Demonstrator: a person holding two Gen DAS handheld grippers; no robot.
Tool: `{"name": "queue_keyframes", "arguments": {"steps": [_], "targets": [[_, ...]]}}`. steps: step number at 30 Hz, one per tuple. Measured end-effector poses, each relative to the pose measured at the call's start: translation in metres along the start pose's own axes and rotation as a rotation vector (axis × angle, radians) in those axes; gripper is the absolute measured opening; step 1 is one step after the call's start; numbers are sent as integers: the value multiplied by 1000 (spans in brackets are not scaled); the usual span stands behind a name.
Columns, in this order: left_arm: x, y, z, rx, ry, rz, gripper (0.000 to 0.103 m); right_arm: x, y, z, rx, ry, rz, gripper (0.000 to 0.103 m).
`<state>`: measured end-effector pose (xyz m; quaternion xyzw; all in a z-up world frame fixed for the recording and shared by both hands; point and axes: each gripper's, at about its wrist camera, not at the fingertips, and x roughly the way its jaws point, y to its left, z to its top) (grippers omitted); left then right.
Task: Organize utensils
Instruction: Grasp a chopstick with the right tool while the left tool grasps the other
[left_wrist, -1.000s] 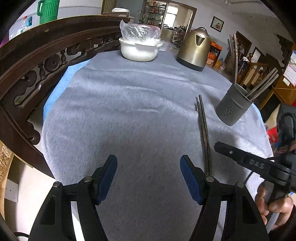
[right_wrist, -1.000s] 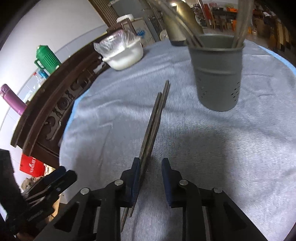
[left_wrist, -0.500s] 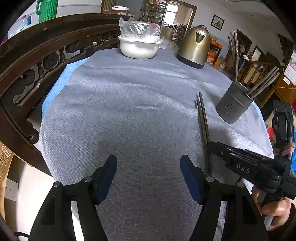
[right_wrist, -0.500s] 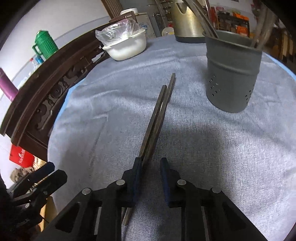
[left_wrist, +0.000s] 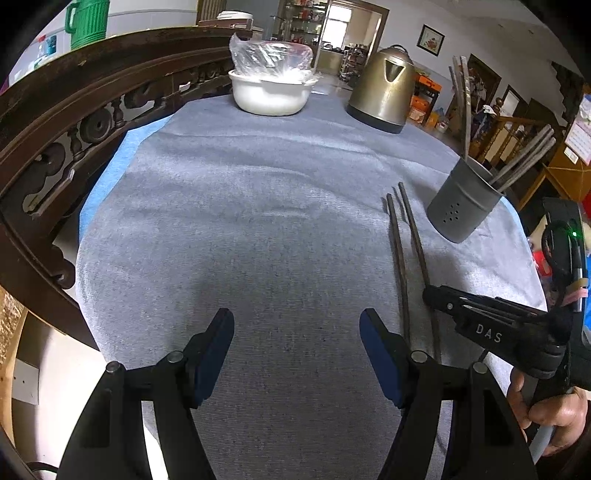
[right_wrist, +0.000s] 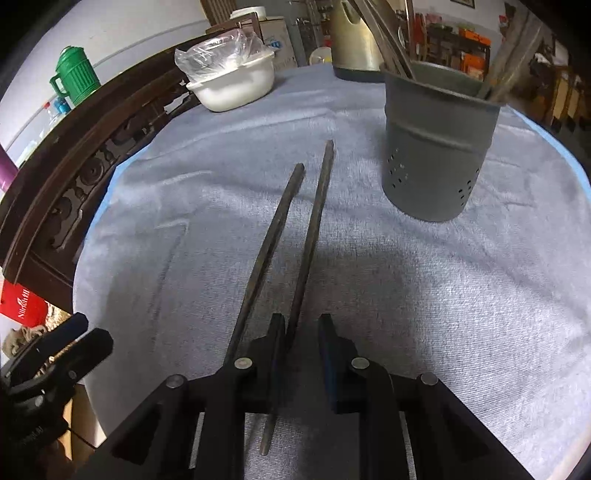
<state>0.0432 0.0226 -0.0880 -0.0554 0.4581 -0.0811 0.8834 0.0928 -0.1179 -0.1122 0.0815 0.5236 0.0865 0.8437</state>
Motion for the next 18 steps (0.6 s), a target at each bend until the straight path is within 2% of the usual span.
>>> {"name": "queue_keyframes", "arguments": {"steps": [2, 5, 11, 18], "targets": [[0, -2, 0, 7, 0, 1, 71, 0, 1, -1, -14, -2, 2, 21], [-1, -4, 2, 14, -1, 3, 71, 0, -1, -2, -31, 6, 0, 8], [0, -12, 5, 36, 6, -3, 71, -7, -20, -8, 0, 23, 18, 6], [20, -36, 29, 82, 70, -101, 71, -20, -47, -22, 77, 41, 47, 6]]}}
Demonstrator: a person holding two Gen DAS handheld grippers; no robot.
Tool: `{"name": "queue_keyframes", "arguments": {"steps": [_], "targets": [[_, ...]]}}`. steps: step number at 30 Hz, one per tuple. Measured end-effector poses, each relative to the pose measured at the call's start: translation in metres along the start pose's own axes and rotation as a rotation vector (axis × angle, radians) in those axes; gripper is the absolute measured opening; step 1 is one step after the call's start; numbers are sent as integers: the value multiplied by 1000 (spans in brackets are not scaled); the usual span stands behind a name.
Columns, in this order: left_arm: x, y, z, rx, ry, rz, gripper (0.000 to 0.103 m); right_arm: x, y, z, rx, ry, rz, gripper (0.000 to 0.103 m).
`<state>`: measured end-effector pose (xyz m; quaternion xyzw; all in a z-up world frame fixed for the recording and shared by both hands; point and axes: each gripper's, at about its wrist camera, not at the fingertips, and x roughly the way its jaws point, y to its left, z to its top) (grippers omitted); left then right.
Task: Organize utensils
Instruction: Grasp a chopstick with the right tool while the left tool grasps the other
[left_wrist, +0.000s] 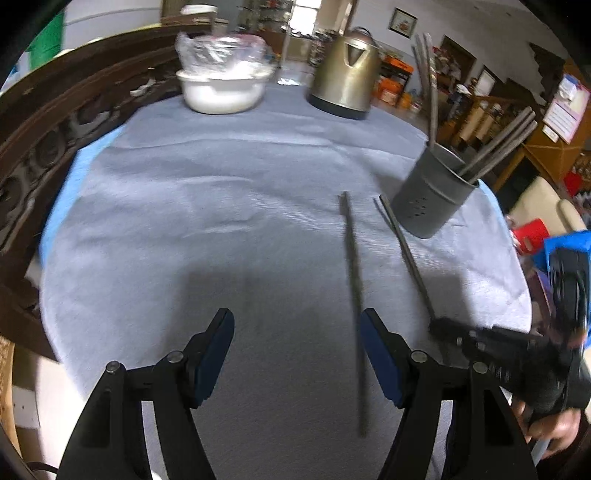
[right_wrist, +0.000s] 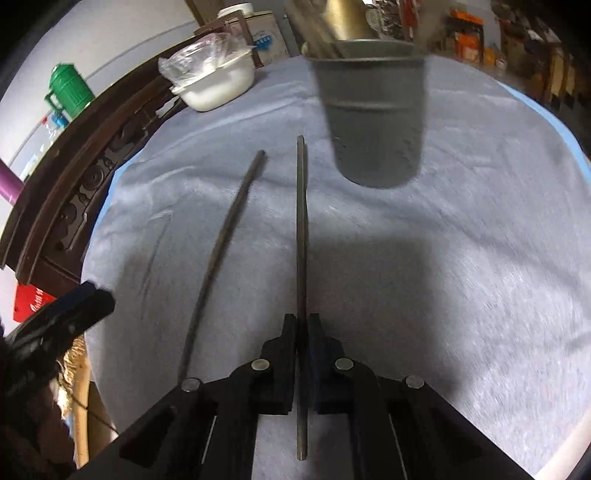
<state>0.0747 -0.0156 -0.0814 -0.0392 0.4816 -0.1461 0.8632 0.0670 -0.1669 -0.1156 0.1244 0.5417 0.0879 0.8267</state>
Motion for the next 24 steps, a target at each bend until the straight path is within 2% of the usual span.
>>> {"name": "queue_keyframes", "arguments": {"steps": [7, 10, 13, 14, 16, 18, 24], "targets": [[38, -22, 27, 58, 70, -46, 71, -11, -15, -15, 37, 30, 45, 8], [51, -23, 36, 61, 96, -63, 71, -13, -23, -12, 65, 45, 77, 9], [60, -23, 43, 72, 113, -73, 70, -19, -35, -4, 114, 22, 103, 10], [63, -24, 45, 77, 121, -79, 68, -20, -38, 0, 127, 12, 108, 12], [69, -26, 48, 86, 140, -92, 55, -21, -41, 6, 138, -2, 112, 13], [73, -29, 51, 93, 150, -105, 52, -19, -42, 13, 147, -11, 111, 13], [82, -37, 52, 95, 168, -119, 31, -3, -24, 21, 98, 7, 79, 13]]}}
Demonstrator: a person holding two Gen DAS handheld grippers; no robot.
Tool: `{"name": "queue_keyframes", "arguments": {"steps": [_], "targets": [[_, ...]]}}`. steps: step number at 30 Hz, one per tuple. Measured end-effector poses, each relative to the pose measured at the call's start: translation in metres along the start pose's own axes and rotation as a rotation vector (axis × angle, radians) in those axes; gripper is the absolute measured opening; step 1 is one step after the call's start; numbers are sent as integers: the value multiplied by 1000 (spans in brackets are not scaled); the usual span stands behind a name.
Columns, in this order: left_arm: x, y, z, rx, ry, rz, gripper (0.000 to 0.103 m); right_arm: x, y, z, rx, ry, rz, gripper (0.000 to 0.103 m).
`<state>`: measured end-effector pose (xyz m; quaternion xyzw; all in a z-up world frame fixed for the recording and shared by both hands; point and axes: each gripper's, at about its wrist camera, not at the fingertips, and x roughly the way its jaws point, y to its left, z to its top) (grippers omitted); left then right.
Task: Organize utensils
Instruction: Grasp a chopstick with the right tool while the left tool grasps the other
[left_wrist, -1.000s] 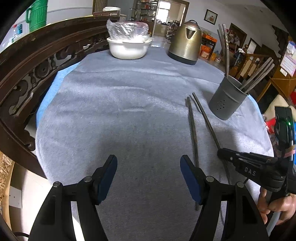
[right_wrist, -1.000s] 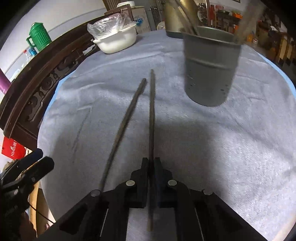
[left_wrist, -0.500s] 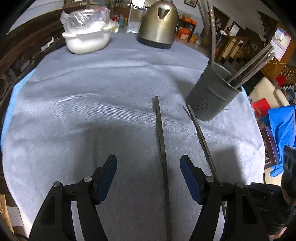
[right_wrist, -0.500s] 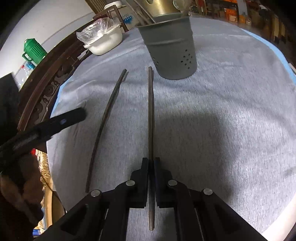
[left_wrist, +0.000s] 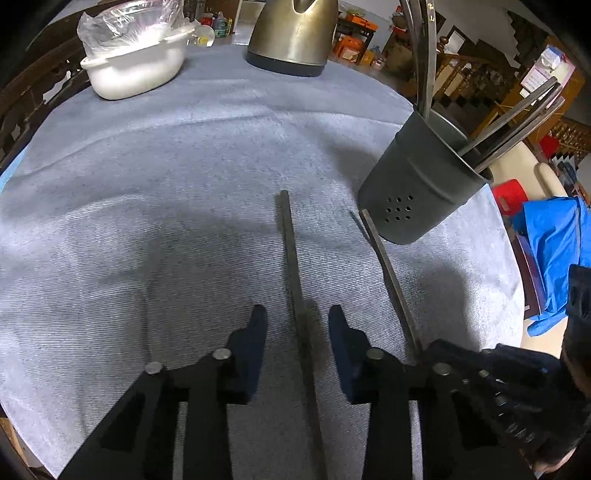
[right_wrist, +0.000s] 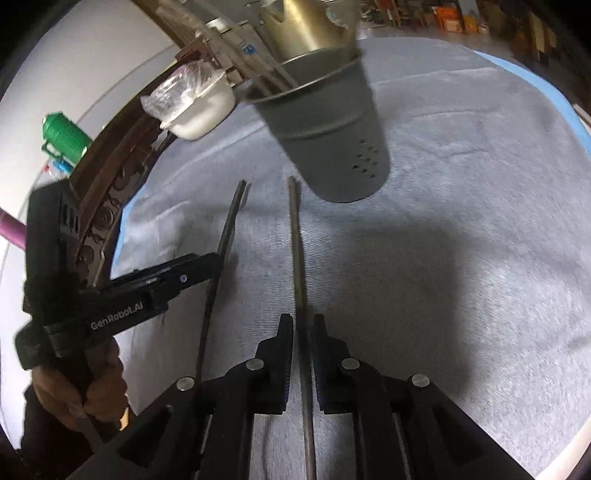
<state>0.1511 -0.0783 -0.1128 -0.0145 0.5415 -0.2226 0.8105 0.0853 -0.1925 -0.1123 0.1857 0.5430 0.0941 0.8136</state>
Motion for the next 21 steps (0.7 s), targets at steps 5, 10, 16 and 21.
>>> {"name": "queue_keyframes", "arguments": {"steps": [5, 10, 16, 21], "targets": [[8, 1, -1, -17, 8, -12, 8, 8, 5, -4, -28, -2, -52, 12], [2, 8, -7, -36, 9, -18, 7, 12, 9, -5, -16, 16, -22, 11], [-10, 20, -17, -41, 38, -17, 7, 17, 19, -6, -17, 59, 26, 12], [-13, 29, -7, -48, 27, -14, 28, 16, 18, 10, 11, 46, 30, 14]]}}
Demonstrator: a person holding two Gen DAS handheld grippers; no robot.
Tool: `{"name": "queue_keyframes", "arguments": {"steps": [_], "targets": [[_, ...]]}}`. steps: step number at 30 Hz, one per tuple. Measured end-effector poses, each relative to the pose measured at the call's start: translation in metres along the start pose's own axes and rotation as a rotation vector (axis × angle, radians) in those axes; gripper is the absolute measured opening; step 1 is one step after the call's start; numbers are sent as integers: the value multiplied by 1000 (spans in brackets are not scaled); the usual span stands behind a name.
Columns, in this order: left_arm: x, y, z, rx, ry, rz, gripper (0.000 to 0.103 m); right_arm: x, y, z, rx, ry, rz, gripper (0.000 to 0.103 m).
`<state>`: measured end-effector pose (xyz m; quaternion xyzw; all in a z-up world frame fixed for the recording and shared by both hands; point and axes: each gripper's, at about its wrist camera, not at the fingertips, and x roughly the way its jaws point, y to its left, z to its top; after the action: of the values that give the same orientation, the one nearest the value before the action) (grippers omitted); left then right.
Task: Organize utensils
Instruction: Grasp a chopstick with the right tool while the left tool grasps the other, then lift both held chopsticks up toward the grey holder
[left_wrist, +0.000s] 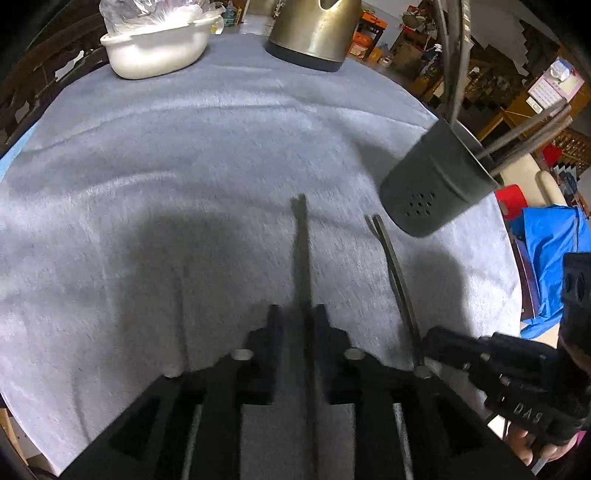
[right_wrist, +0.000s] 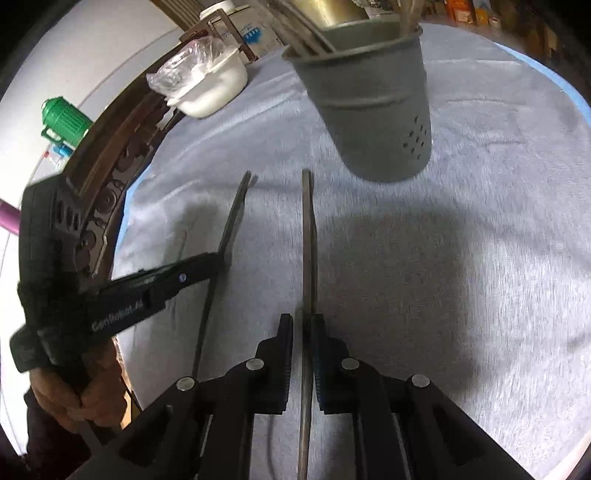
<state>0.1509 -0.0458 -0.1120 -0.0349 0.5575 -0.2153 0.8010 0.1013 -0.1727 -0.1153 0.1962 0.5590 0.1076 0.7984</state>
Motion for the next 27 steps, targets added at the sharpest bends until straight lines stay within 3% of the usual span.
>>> {"name": "queue_keyframes", "arguments": {"steps": [6, 16, 21, 27], "targets": [[7, 2, 18, -3, -2, -6, 30, 3, 11, 28, -21, -61, -62, 14], [24, -5, 36, 11, 26, -13, 29, 24, 14, 45, -46, -63, -143, 15], [32, -7, 40, 10, 22, -14, 9, 32, 20, 49, -83, -41, -139, 10], [29, 0, 41, -14, -2, -13, 7, 28, 17, 42, -77, -54, -98, 6]]}}
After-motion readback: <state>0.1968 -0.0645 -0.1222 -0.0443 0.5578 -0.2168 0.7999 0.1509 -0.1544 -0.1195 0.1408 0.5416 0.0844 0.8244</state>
